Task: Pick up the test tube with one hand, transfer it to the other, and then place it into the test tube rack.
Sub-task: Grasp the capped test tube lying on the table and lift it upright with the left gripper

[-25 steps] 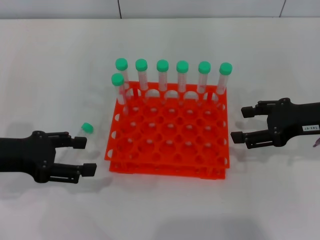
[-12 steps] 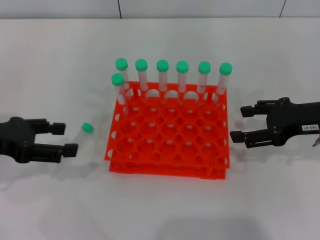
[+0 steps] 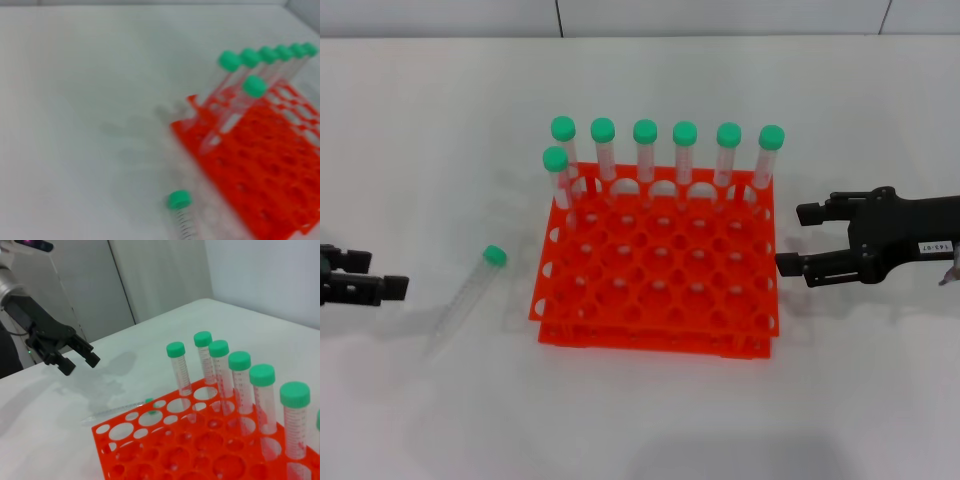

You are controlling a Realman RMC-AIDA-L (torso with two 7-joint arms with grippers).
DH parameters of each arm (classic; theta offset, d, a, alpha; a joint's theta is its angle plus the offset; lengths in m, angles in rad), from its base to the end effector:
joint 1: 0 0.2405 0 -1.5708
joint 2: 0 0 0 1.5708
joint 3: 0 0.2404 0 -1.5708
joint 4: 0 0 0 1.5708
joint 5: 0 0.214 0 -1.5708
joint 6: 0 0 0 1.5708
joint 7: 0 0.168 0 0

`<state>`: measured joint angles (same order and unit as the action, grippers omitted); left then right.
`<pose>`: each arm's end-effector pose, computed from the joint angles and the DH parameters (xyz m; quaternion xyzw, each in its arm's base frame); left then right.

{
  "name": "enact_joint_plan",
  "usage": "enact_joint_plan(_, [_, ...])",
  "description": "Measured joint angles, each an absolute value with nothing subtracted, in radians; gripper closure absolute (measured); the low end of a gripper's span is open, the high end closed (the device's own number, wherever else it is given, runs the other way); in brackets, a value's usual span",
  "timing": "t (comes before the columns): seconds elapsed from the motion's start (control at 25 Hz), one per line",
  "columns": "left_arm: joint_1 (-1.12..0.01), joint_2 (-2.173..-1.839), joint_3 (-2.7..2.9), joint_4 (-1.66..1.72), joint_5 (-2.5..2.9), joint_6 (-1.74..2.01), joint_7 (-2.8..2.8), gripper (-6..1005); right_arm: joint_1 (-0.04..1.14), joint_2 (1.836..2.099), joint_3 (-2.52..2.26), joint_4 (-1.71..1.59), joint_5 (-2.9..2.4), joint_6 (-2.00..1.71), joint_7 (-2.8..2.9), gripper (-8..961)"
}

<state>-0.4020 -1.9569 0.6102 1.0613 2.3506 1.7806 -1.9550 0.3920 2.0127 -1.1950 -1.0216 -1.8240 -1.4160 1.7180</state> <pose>-0.3107 0.2984 0.0929 -0.8897 -0.4281 -0.0532 0.1494 0.2150 0.3368 -0.0055 -0.9601 0.2059 0.1509 0.1144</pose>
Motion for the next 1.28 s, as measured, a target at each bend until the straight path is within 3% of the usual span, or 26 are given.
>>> enact_joint_plan(0.44, [-0.493, -1.999, 0.621, 1.040, 2.528, 1.693, -2.032, 139, 0.398, 2.015, -1.202, -1.022, -1.799, -1.401, 1.722, 142])
enact_joint_plan(1.28, [-0.559, -2.000, 0.773, 0.994, 2.575, 1.681, -2.092, 140, 0.405, 2.017, -1.204, -1.022, -1.786, -1.391, 1.719, 141])
